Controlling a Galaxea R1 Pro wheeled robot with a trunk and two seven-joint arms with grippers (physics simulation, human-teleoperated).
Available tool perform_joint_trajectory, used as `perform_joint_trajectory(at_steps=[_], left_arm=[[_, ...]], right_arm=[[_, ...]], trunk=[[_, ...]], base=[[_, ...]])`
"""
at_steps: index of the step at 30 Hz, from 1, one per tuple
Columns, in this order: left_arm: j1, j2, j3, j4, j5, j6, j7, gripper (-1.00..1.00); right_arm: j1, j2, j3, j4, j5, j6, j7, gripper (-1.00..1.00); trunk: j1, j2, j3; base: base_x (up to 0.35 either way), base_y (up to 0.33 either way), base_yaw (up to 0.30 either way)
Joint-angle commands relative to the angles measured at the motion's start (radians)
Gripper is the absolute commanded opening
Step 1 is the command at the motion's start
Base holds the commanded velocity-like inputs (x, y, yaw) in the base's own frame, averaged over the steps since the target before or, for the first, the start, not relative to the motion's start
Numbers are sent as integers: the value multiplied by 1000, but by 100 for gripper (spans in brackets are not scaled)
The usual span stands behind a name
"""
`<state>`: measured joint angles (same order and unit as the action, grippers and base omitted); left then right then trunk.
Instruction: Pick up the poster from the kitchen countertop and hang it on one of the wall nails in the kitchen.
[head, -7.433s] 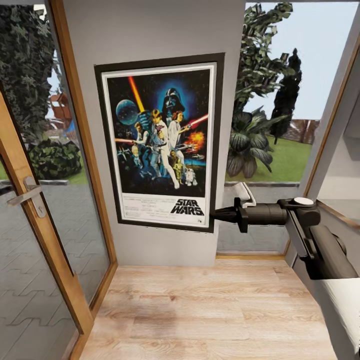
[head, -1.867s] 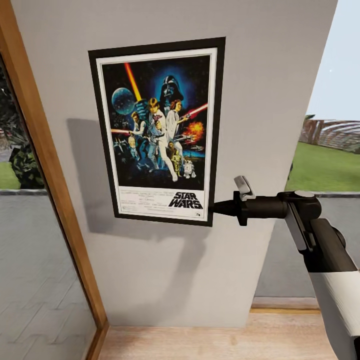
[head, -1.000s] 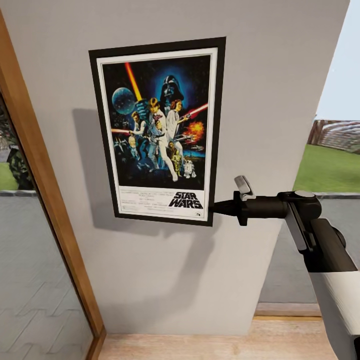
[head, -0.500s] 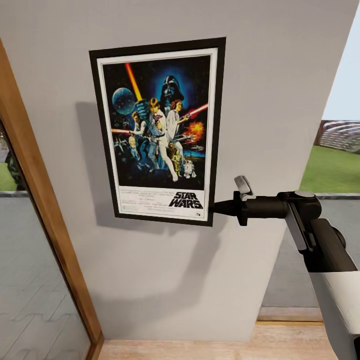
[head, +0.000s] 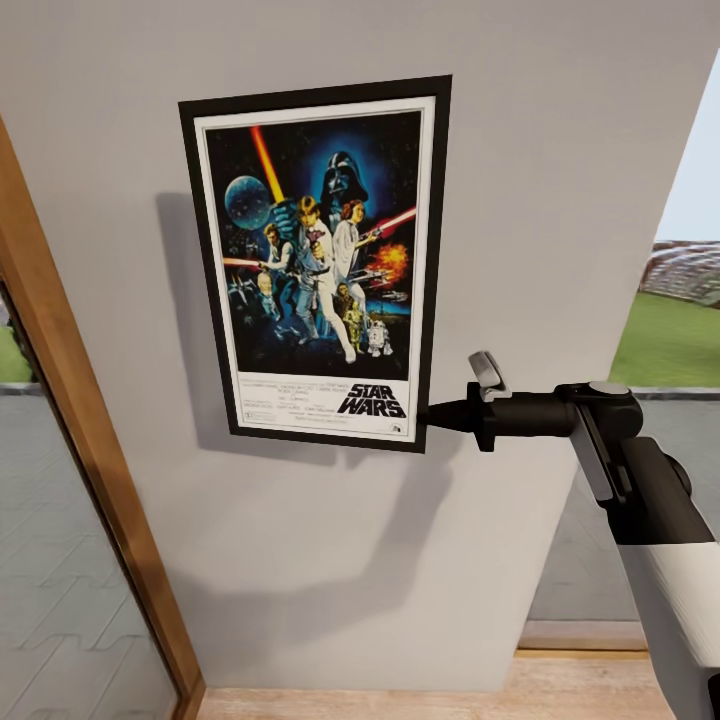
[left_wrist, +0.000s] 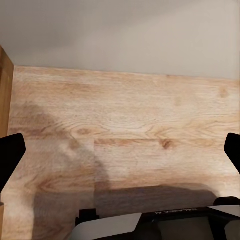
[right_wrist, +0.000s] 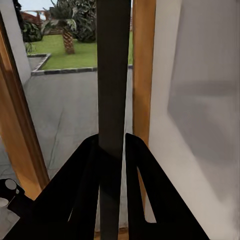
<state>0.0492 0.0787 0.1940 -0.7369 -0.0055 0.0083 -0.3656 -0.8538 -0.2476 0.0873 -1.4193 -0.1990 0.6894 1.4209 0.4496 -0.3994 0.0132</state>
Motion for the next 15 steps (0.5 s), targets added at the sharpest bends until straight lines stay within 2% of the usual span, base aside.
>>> perform_joint_trajectory(at_steps=[1, 15], left_arm=[[0, 0, 3, -1, -1, 1, -6, 100], [0, 0, 3, -1, -1, 1, -6, 100]], right_arm=[[0, -1, 2, 0, -7, 12, 0, -100], [0, -1, 2, 0, -7, 12, 0, -100]], trunk=[[0, -1, 0], [0, -1, 0]], base=[[16, 0, 0], [16, 0, 0]])
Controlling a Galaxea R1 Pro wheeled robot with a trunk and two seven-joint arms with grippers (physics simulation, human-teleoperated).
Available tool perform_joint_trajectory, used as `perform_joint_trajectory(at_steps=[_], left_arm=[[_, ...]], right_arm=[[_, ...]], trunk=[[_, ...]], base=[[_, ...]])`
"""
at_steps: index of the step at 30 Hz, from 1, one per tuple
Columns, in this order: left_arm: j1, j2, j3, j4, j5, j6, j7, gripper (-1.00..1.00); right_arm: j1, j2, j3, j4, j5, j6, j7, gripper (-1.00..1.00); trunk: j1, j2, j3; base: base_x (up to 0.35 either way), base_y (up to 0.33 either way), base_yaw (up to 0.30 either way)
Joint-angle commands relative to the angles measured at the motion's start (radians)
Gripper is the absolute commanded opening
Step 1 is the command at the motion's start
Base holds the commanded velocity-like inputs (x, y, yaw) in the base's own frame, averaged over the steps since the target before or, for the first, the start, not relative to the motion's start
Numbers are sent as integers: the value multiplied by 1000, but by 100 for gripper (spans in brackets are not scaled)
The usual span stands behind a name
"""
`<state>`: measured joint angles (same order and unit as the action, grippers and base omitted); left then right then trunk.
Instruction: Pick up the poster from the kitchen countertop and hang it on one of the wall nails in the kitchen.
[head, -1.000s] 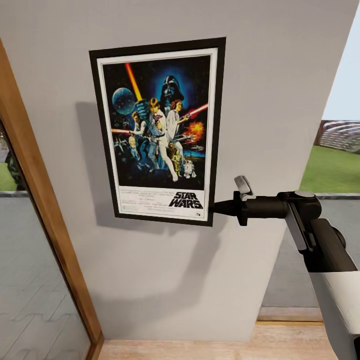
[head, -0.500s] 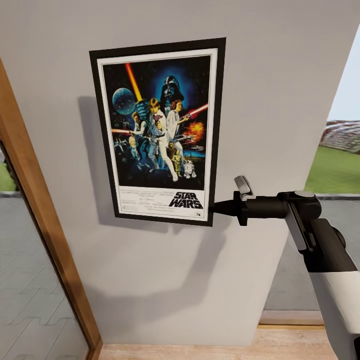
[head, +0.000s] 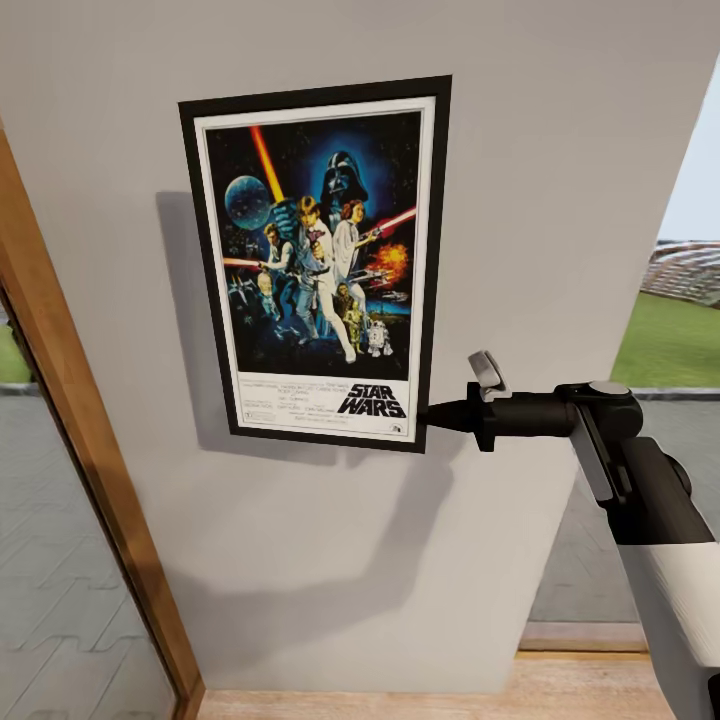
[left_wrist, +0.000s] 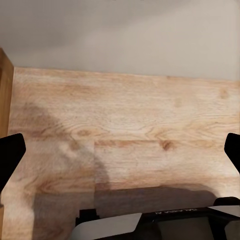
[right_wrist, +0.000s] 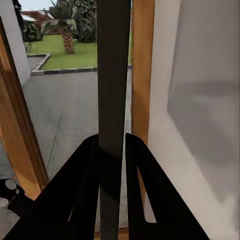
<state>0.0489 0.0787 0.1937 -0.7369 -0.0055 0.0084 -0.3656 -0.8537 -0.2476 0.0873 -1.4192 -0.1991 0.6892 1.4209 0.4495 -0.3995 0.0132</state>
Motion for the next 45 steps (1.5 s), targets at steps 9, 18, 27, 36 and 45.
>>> perform_joint_trajectory(at_steps=[9, 18, 27, 36, 45], left_arm=[[0, 0, 3, -1, -1, 1, -6, 100], [0, 0, 4, -1, -1, 1, -6, 100], [0, 1, 4, -1, -1, 1, -6, 100], [0, 1, 4, -1, -1, 2, -6, 100], [0, 1, 4, -1, -1, 2, -6, 100]], right_arm=[[-1, -1, 2, -1, -6, 12, 0, -100], [-1, -1, 2, -1, -6, 12, 0, -100], [-1, -1, 2, -1, -6, 12, -1, -100], [0, -1, 2, 0, -6, 12, 0, -100], [-1, -1, 0, 0, -6, 12, 0, -100]], trunk=[[1, 0, 0], [1, 0, 0], [1, 0, 0], [1, 0, 0], [1, 0, 0]], base=[[111, 0, 0], [92, 0, 0], [10, 0, 0], [59, 0, 0], [6, 0, 0]])
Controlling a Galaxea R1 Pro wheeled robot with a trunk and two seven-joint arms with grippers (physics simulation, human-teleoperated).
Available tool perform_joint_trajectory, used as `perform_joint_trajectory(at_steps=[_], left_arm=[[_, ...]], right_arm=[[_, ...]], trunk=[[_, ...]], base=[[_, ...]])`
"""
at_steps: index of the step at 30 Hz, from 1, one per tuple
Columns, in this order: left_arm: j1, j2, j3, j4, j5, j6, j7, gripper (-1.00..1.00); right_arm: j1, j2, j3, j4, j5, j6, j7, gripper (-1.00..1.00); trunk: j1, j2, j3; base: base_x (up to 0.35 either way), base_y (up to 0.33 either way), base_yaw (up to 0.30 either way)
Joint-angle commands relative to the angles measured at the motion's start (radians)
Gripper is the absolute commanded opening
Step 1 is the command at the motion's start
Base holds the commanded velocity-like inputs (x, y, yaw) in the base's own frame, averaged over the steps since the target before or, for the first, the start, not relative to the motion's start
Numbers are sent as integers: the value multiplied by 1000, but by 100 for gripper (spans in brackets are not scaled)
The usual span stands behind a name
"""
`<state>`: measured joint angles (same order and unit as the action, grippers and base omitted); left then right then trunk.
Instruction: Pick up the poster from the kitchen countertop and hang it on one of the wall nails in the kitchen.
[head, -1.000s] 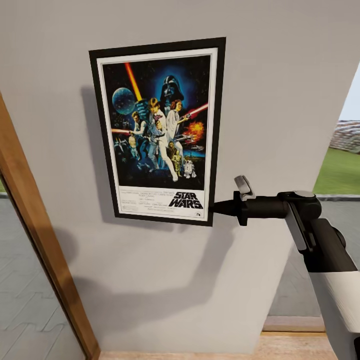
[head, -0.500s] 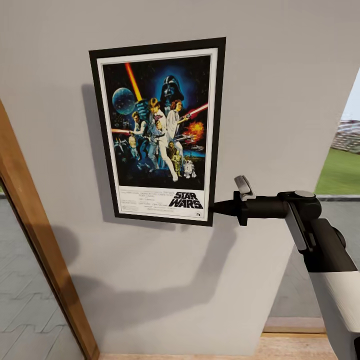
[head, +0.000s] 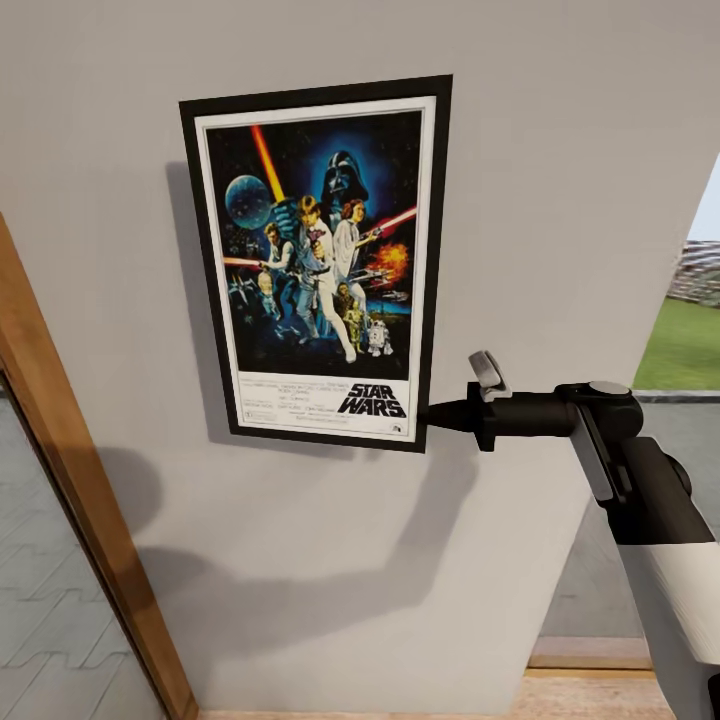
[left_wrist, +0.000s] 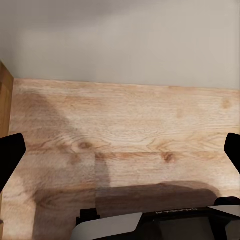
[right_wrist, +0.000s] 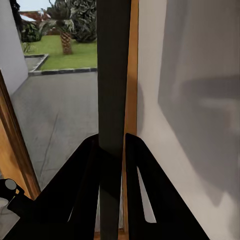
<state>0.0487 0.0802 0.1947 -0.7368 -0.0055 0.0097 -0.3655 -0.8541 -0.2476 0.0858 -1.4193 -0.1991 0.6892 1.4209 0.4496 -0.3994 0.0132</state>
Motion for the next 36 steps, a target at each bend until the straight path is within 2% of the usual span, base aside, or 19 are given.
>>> perform_joint_trajectory(at_steps=[1, 36], left_arm=[[0, 0, 3, -1, -1, 1, -6, 100], [1, 0, 3, -1, -1, 1, -6, 100]], right_arm=[[0, -1, 2, 0, -6, 12, 0, -100], [0, -1, 2, 2, -6, 12, 0, -100]], trunk=[[0, -1, 0], [0, -1, 0]], base=[[0, 0, 0], [18, 0, 0]])
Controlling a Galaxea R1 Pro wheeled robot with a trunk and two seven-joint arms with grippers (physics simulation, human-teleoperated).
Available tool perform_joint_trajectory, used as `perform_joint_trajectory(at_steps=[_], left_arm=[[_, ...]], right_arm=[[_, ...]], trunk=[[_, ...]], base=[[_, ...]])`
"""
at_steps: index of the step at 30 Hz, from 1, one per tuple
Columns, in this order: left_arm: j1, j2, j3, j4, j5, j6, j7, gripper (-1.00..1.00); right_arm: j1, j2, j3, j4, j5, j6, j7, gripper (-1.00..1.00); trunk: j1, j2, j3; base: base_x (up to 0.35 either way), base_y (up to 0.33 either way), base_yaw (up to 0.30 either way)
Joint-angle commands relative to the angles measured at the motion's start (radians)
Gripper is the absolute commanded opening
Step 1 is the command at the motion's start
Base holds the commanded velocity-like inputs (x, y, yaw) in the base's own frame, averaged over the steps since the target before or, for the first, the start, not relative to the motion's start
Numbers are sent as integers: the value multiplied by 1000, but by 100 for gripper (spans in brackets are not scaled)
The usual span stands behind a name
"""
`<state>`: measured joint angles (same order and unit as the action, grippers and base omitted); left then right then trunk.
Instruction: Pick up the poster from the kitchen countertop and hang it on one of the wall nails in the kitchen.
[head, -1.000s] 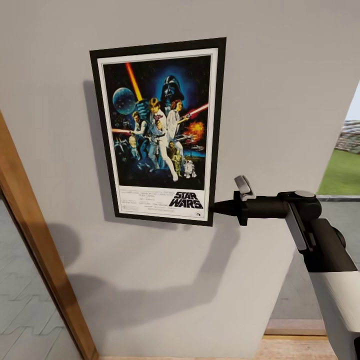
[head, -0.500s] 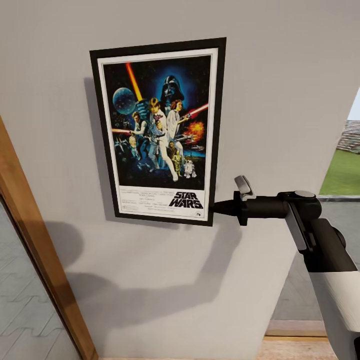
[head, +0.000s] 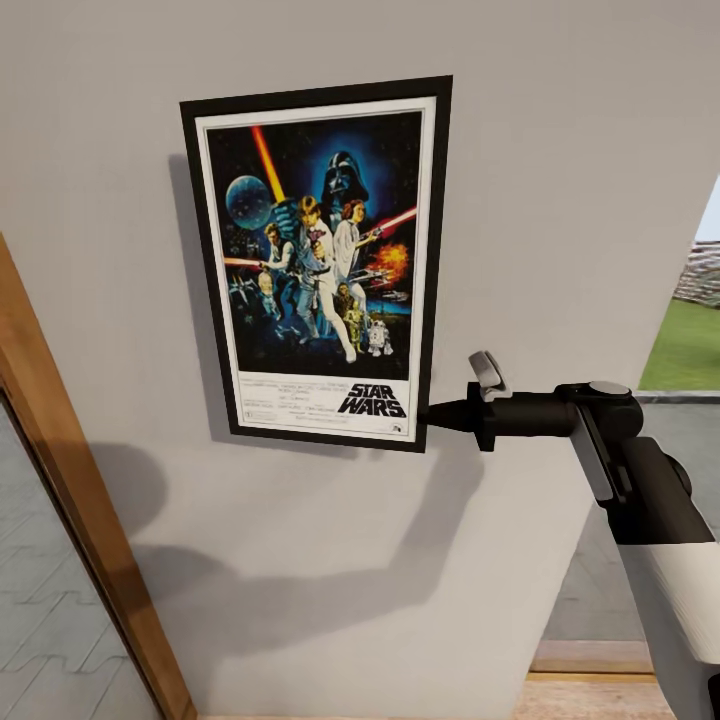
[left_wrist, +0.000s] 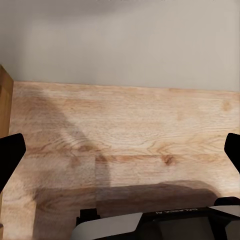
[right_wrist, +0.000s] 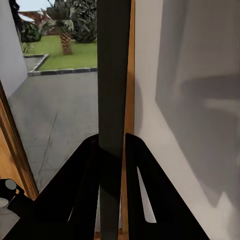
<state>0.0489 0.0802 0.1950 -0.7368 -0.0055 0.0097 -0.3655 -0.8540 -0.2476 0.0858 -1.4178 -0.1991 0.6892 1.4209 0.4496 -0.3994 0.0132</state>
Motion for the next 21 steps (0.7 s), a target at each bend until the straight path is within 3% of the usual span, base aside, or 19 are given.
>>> perform_joint_trajectory(at_steps=[1, 8, 21], left_arm=[[0, 0, 3, -1, -1, 1, -6, 100], [0, 0, 3, -1, -1, 1, -6, 100], [1, 0, 3, -1, -1, 1, -6, 100]], right_arm=[[0, -1, 2, 0, -6, 12, 0, -100], [0, -1, 2, 0, -7, 12, 0, -100], [0, -1, 2, -1, -7, 12, 0, -100]], trunk=[[0, -1, 0], [0, -1, 0], [0, -1, 0]], base=[[44, 0, 0], [108, 0, 0], [10, 0, 0]])
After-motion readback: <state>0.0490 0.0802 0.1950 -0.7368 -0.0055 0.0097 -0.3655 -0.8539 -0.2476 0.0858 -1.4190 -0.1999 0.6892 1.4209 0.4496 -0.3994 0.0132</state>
